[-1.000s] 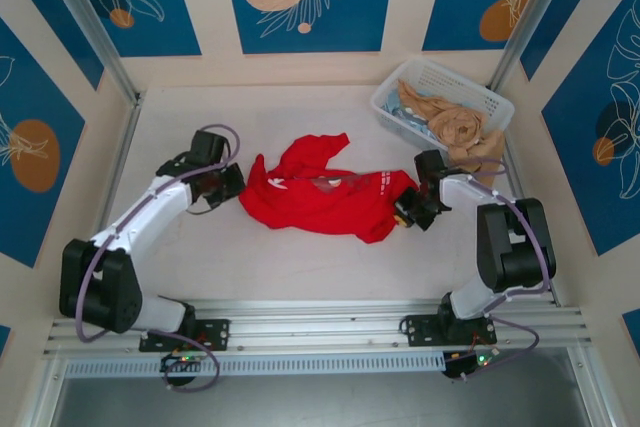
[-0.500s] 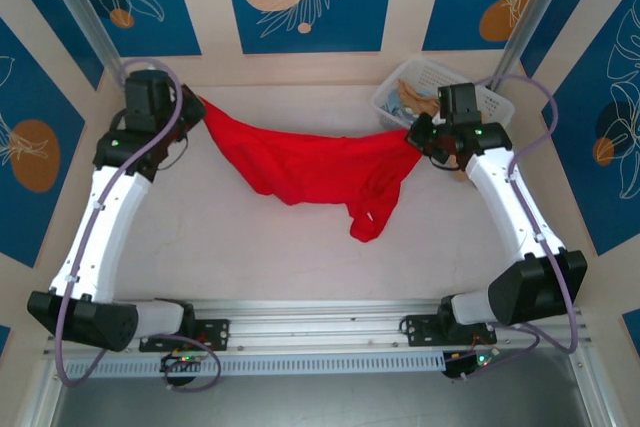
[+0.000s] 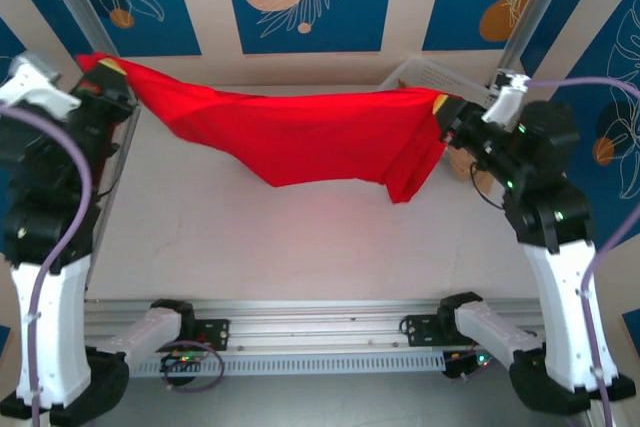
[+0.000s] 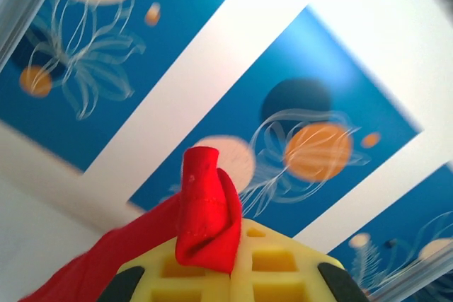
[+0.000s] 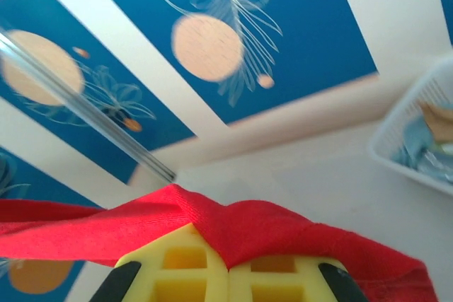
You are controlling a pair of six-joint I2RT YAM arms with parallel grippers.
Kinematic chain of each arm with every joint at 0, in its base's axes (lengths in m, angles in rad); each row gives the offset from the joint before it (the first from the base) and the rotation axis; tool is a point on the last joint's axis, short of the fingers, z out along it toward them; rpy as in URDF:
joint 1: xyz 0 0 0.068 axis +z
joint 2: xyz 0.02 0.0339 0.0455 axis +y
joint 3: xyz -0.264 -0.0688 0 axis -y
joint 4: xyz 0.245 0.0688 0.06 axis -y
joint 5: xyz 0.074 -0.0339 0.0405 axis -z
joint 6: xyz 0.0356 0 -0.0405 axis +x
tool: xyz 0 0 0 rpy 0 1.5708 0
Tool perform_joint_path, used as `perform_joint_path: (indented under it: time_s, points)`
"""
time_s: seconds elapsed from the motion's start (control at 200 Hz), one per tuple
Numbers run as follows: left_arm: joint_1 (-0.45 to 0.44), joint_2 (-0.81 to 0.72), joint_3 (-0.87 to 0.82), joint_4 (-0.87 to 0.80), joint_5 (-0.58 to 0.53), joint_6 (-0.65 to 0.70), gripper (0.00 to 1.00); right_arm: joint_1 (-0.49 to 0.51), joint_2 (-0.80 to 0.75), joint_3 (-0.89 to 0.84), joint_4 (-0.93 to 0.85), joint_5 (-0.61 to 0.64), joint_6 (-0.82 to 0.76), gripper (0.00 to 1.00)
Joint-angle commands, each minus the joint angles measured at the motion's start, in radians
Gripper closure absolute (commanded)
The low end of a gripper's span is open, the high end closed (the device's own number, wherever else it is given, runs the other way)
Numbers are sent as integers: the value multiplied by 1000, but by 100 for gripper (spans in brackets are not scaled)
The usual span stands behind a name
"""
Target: Fold and stack the t-shirts
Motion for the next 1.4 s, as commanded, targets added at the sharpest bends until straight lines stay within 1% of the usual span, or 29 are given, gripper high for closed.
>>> perform_joint_path:
  time_s: [0.0, 0.15, 0.29, 0.43, 0.485, 0.535, 0.55, 0.61, 0.62, 0.64, 0.655, 0.68, 0.71, 0.73, 0.745, 0.8, 0.86, 0.895, 0.935, 0.985, 1.025, 1.075, 1.16, 1.225, 1.325, 1.36, 1.395]
  points:
    - [10, 35, 118, 95, -30, 35, 100, -16, 20, 28, 62, -43, -23, 100]
    - [10, 178, 293, 88, -48, 76, 100, -44, 107, 71, 125, -66, 10, 100]
    - [16, 384, 413, 37, -53, 95, 100, -56, 289, 138, 125, -60, 51, 100]
    - [85, 630, 432, 18, 16, 67, 100, -57, 559, 227, 140, -98, 91, 100]
    - [114, 730, 447, 19, 30, 63, 100, -57, 687, 291, 133, -129, 98, 100]
    - [138, 826, 482, 7, 41, 69, 100, -60, 820, 388, 86, -175, 103, 100]
    - [147, 856, 499, 0, 50, 68, 100, -60, 860, 423, 67, -186, 103, 96]
    - [170, 986, 599, -47, 115, 83, 100, -58, 1004, 563, -32, -211, 94, 72]
    - [173, 1005, 620, -60, 126, 88, 98, -55, 1025, 581, -46, -212, 93, 69]
    - [175, 1047, 662, -83, 143, 99, 84, -55, 1054, 612, -67, -211, 89, 64]
    - [177, 1075, 690, -105, 157, 108, 69, -50, 1071, 627, -78, -207, 85, 61]
    - [179, 1114, 739, -139, 181, 122, 41, -46, 1087, 638, -88, -198, 78, 56]
    - [179, 1161, 794, -186, 205, 132, 16, -40, 1088, 631, -89, -182, 72, 52]
    - [179, 1183, 823, -220, 224, 138, 4, -37, 1083, 617, -89, -174, 68, 51]
    - [179, 1195, 840, -249, 233, 139, 1, -35, 1077, 605, -89, -169, 67, 50]
    - [168, 1197, 842, -339, 246, 148, 0, -31, 1039, 536, -96, -160, 70, 50]
    - [142, 1130, 746, -431, 191, 167, 0, -23, 967, 411, -93, -144, 76, 52]
    - [122, 1057, 628, -440, 161, 170, 2, -17, 910, 320, -82, -134, 79, 55]
    - [99, 954, 432, -407, 149, 161, 5, -6, 840, 198, -73, -119, 82, 58]
    - [67, 831, 199, -360, 160, 134, 11, 9, 754, 59, -77, -80, 90, 59]
    - [43, 752, 47, -348, 176, 112, 14, 15, 685, -51, -90, -60, 105, 60]
    - [21, 674, -116, -372, 191, 84, 17, 10, 609, -182, -108, -45, 131, 60]
    - [22, 575, -356, -447, 226, 37, 20, -16, 526, -362, -133, -67, 145, 59]
    - [28, 528, -499, -469, 244, 21, 21, -29, 506, -451, -139, -104, 142, 56]
    - [28, 494, -636, -433, 269, -2, 26, -21, 539, -499, -136, -127, 124, 56]
    - [29, 503, -666, -402, 285, -12, 28, -20, 566, -498, -137, -131, 121, 57]
    - [33, 528, -689, -373, 297, -20, 32, -18, 593, -495, -133, -135, 120, 59]
